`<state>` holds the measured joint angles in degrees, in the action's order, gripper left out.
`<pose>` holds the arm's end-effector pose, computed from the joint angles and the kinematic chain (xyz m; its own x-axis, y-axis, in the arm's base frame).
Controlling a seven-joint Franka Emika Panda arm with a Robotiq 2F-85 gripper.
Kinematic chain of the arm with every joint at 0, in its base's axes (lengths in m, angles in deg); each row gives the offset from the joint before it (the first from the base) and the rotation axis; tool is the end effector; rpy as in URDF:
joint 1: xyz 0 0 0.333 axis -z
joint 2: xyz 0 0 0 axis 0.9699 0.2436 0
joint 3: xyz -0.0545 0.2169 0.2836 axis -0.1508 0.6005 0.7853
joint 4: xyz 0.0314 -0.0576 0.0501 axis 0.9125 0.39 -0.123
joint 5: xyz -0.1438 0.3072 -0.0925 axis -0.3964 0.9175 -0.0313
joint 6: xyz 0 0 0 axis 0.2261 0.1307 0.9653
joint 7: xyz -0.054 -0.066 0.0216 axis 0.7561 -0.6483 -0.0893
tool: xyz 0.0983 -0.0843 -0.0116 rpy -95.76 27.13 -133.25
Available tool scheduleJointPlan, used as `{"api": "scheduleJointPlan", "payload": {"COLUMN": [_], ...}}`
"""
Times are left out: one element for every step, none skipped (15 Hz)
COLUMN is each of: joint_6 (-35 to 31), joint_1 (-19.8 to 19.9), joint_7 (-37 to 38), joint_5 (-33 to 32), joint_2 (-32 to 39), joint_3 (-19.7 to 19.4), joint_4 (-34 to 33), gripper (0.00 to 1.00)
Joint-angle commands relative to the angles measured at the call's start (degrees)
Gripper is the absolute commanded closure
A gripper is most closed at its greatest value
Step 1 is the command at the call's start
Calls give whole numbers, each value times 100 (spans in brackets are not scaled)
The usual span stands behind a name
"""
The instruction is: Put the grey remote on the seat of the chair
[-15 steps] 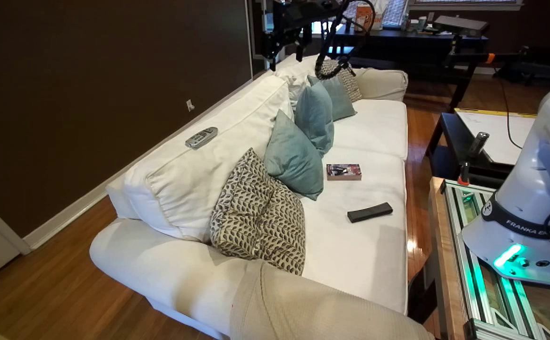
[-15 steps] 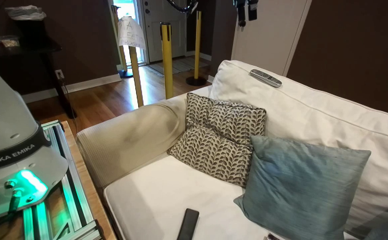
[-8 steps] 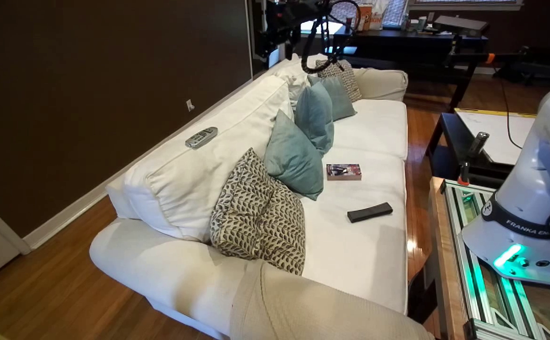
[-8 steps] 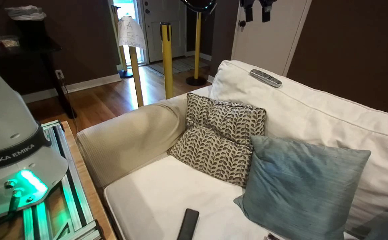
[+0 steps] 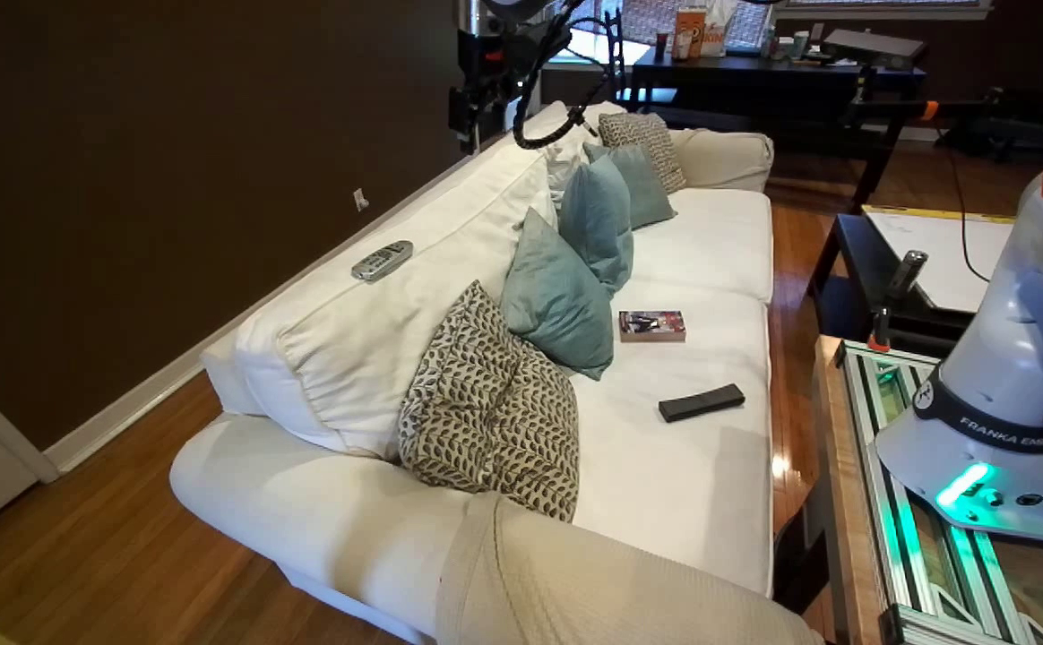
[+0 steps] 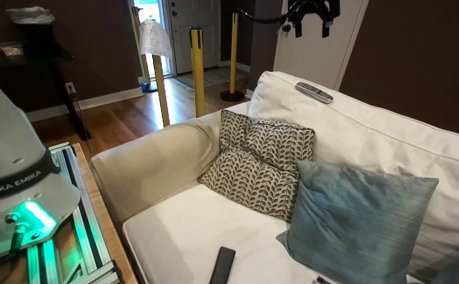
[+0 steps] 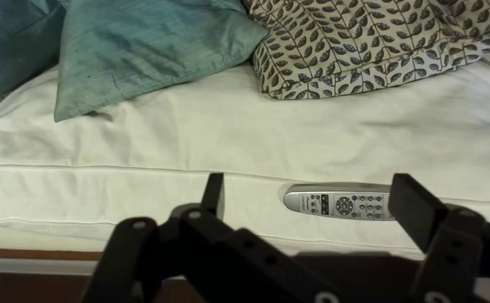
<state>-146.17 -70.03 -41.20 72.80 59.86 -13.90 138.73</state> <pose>0.6682 -0.1041 0.5165 0.9736 -0.0620 0.2197 -0.1005 -0.9806 0.1684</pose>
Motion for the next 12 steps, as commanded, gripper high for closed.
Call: {"api": "scheduleJointPlan", "payload": {"joint_6": [257, 326, 371, 441, 479, 549, 594, 678, 717, 784, 796, 821], "joint_1": [-89, -100, -118, -127, -139, -154, -173, -189, -191, -201, -188, -178], "joint_7": [362, 578, 799, 1007, 1232, 1460, 1687, 1930, 2113, 2346, 2479, 2614], "joint_5": [349, 437, 491, 552, 593, 639, 672, 717, 772, 838, 934, 1028], "joint_2": [590, 704, 805, 915, 1014, 1126, 1233, 1357, 1467, 1602, 1721, 1883], "joint_3": [-62, -85, -112, -133, -160, -185, -209, -231, -237, -250, -233, -214], "joint_4": [-787, -933, -1050, -1180, -1278, -1406, -1520, -1667, -1782, -1946, -2072, -2254], "gripper": [0, 0, 0, 0, 0, 0, 0, 0, 0, 0, 0, 0]}}
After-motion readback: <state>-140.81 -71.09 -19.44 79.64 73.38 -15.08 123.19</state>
